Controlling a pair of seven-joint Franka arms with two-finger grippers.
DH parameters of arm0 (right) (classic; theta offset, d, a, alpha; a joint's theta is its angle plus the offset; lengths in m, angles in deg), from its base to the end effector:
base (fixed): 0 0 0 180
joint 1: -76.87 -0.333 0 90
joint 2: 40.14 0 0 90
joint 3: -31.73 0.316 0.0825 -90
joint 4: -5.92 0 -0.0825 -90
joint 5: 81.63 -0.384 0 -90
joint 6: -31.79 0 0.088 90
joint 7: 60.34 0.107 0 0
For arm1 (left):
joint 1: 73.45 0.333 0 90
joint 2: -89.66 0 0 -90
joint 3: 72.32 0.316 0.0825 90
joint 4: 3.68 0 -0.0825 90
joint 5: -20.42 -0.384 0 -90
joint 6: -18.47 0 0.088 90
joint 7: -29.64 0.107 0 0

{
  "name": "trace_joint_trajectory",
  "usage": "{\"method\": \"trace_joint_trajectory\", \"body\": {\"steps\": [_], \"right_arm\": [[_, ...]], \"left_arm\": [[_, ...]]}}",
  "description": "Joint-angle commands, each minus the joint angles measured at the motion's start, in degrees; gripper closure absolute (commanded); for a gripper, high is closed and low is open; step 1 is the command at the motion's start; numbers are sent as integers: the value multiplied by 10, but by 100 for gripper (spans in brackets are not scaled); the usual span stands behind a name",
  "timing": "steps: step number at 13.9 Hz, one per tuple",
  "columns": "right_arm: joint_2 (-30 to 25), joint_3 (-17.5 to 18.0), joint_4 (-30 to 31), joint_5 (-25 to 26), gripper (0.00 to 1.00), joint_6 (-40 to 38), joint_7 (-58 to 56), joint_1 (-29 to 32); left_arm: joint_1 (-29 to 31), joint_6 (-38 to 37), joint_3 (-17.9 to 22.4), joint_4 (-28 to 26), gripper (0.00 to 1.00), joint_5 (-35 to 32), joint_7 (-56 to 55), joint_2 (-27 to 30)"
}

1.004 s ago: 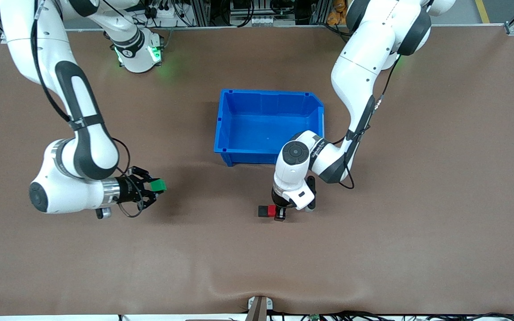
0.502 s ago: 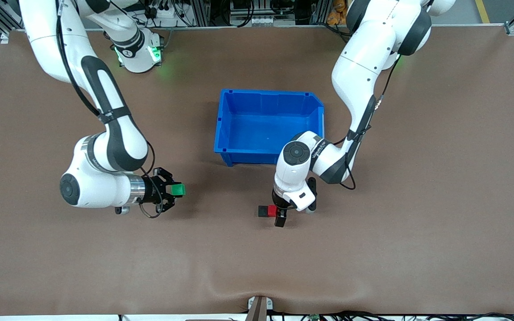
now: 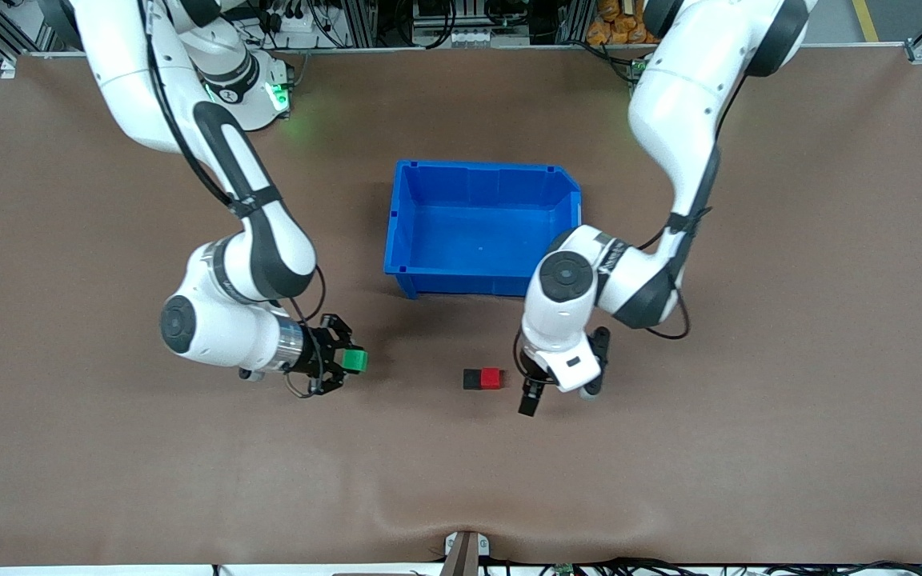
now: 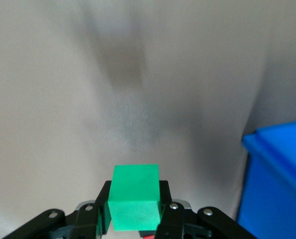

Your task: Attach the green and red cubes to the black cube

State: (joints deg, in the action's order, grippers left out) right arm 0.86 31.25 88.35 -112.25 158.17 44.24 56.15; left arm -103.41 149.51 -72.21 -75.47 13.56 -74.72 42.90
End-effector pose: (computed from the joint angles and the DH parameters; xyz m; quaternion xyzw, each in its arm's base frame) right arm 0.6799 0.2704 0.2762 -0.6145 0.7590 0.1780 0.1213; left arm 0.6713 -0.3825 0.2930 0.8107 0.5732 0.0881 0.0807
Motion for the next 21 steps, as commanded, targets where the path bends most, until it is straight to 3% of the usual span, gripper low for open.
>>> {"method": "trace_joint_trajectory", "body": {"steps": [1,4,7,12,14,17,21], "right_arm": [[54,-5,-78,-11,100,8,54,-20],[91,-4,-112,-12,100,80,89,-39],[123,-5,-147,-10,100,87,90,-49],[163,-5,-185,-10,100,121,90,-68],[170,-5,-186,-9,100,124,78,-76],[182,-5,-190,-8,100,129,71,-92],[192,-5,-190,-8,100,135,70,-104]], "left_arm": [[62,-49,-43,-33,0,12,99,62],[130,-64,-75,-91,0,22,195,148],[198,-82,-116,-171,0,30,287,246],[238,-214,-117,-236,0,65,482,365],[239,-249,-102,-239,0,69,541,392],[225,-297,-38,-239,0,70,688,431],[234,-349,5,-239,0,82,871,461]]}}
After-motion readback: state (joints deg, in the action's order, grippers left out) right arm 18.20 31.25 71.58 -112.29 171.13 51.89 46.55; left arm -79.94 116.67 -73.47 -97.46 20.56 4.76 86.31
